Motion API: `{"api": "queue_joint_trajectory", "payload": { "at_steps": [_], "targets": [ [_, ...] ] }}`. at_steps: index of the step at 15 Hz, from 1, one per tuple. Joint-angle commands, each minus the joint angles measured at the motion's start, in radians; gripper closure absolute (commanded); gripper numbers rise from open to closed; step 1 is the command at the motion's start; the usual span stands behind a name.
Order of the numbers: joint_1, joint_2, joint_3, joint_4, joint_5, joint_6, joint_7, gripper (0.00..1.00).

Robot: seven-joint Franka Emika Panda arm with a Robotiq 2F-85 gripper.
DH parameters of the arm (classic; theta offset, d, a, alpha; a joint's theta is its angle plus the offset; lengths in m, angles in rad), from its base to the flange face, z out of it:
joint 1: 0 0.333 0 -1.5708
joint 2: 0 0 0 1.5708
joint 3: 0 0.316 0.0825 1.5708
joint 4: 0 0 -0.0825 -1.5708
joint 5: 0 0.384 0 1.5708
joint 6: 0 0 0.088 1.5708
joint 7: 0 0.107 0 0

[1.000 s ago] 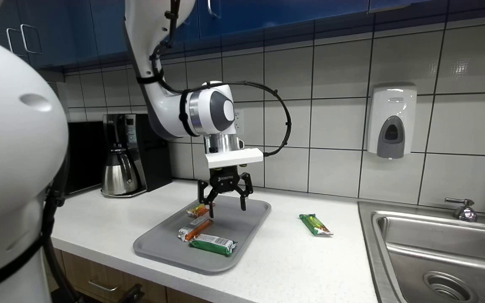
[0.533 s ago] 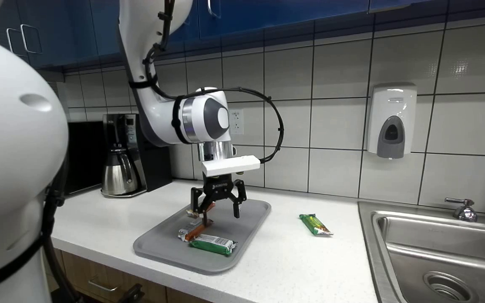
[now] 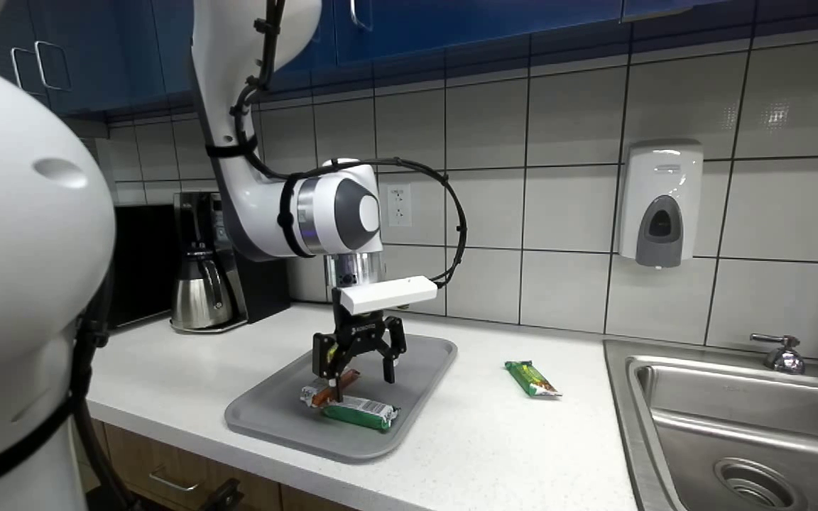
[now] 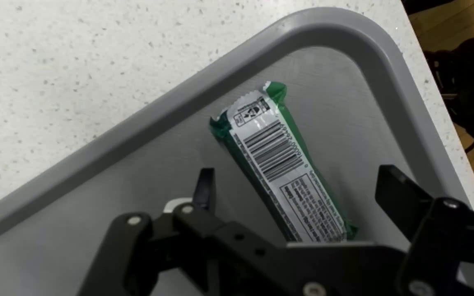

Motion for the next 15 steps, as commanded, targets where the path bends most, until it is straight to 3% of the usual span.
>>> {"api": "queue_joint_trajectory", "payload": {
  "at_steps": [1,15],
  "targets": [
    [-0.011,-0.013,0.006,-0.036,-0.005,0.046,-0.076,0.00],
    [-0.017,0.076,0.008,-0.025,-0.027,0.132,-0.139,0.00]
  ]
}}
